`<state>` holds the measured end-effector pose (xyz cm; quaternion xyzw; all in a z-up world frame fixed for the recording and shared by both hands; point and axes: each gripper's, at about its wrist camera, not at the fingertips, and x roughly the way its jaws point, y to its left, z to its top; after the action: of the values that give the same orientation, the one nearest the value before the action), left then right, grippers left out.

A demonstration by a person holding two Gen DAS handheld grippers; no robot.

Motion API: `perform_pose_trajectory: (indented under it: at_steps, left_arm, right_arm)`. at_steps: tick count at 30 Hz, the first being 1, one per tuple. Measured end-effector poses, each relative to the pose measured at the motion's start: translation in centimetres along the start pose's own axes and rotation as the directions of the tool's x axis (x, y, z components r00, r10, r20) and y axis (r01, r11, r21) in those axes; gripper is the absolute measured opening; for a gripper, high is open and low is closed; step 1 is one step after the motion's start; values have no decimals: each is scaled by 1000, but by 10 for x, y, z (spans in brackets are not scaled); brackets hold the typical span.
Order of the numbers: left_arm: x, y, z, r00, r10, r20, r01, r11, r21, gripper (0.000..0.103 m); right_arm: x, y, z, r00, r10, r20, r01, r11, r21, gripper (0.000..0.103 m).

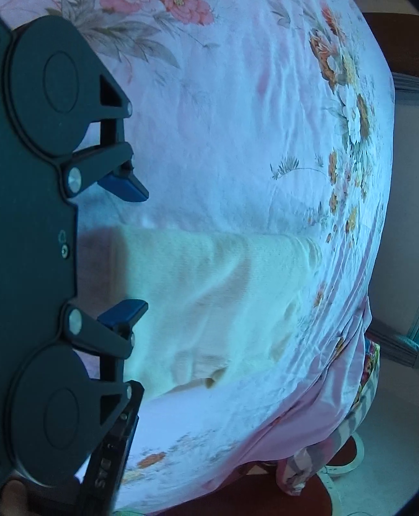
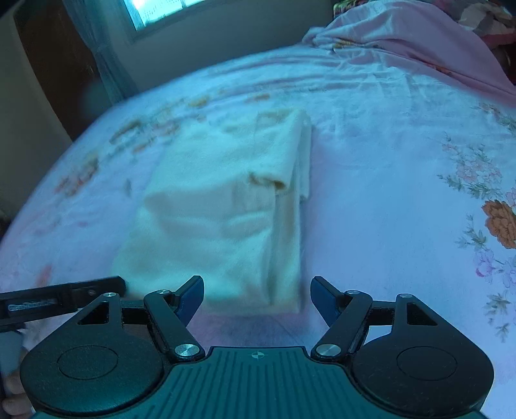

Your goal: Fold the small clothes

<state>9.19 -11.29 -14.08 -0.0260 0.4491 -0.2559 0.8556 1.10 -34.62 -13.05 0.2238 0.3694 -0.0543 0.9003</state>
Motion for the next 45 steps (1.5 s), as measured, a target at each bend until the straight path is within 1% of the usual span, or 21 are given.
perform_pose_trajectory:
  at_steps: [2, 3, 4, 5, 6, 7, 11, 14, 15, 17, 20, 23, 24, 25, 27, 30, 33, 36, 38, 41, 45]
  left_arm:
    - [3, -1, 1, 1000, 5, 2, -5, 1000, 15, 64]
    - [5, -1, 0, 1000, 8, 2, -8, 1000, 18, 64]
    - [6, 0, 0, 1000, 9, 0, -9, 1000, 22, 64]
    - [6, 0, -1, 1000, 10, -1, -10, 1000, 25, 64]
    - [7, 1, -2, 1000, 12, 1, -12, 1000, 28, 64]
    - [7, 1, -2, 1000, 10, 2, -10, 999, 32, 64]
    - [9, 0, -2, 1000, 9, 2, -9, 999, 42, 64]
    - [6, 1, -2, 1000, 11, 13, -12, 999, 44, 65]
    - [7, 1, -3, 1000, 12, 11, -12, 999, 47, 65]
    - [10, 1, -3, 1000, 14, 8, -15, 999, 46, 65]
    - [11, 1, -2, 1000, 13, 7, -13, 999, 30, 65]
    - [11, 0, -2, 1000, 13, 4, -13, 999, 37, 65]
    - [11, 0, -2, 1000, 16, 5, -16, 999, 43, 65]
    - [12, 0, -2, 1000, 17, 4, -17, 999, 43, 65]
    - [12, 1, -1, 1000, 17, 2, -17, 999, 34, 65]
    - [11, -1, 0, 1000, 16, 7, -16, 999, 33, 65]
    - [11, -4, 2, 1000, 16, 15, -17, 999, 38, 65]
    - [10, -13, 4, 1000, -3, 22, 2, 998, 60, 66]
    - [15, -21, 2, 1000, -6, 17, 5, 996, 85, 66]
    - [28, -29, -4, 1000, 8, -19, -5, 993, 115, 66]
    - [25, -23, -4, 1000, 5, -17, -3, 994, 109, 66]
  right_arm:
    - [0, -5, 2, 998, 62, 2, -62, 997, 36, 72]
    - [3, -6, 3, 999, 46, -6, -45, 998, 38, 72]
    - [5, -8, 3, 999, 33, -10, -32, 999, 38, 65]
    - [5, -11, 3, 999, 37, -12, -36, 998, 50, 53]
    - [5, -13, 3, 999, 46, -13, -45, 997, 66, 25]
    - [4, -14, 2, 999, 49, -12, -48, 996, 69, 16]
    - [5, -19, 5, 999, 40, -25, -37, 994, 102, 17]
    - [-14, -20, 12, 999, 8, 53, -12, 996, 85, 18]
    - [-18, -18, 14, 998, 18, 62, -22, 997, 68, 18]
    - [-11, -16, 18, 998, 65, 13, -66, 996, 59, 21]
    - [10, -17, 14, 998, 40, -57, -36, 998, 60, 48]
    - [18, -24, 9, 992, 108, -59, -100, 987, 128, 48]
    - [19, -23, 9, 993, 107, -52, -100, 986, 134, 48]
    - [20, -21, 9, 993, 109, -46, -102, 986, 135, 34]
    - [25, -20, 10, 989, 132, -62, -122, 982, 144, 18]
    - [31, -22, 15, 985, 160, -62, -149, 977, 156, 11]
    - [20, -26, 23, 988, 154, 10, -153, 972, 179, 9]
    - [-3, -20, 27, 992, 93, 84, -101, 990, 97, 8]
    - [-8, -23, 18, 996, 54, 77, -59, 996, 67, 7]
    - [11, -34, -4, 999, 46, -29, -43, 994, 95, 4]
    - [-1, -33, 8, 998, 67, 12, -68, 993, 101, 5]
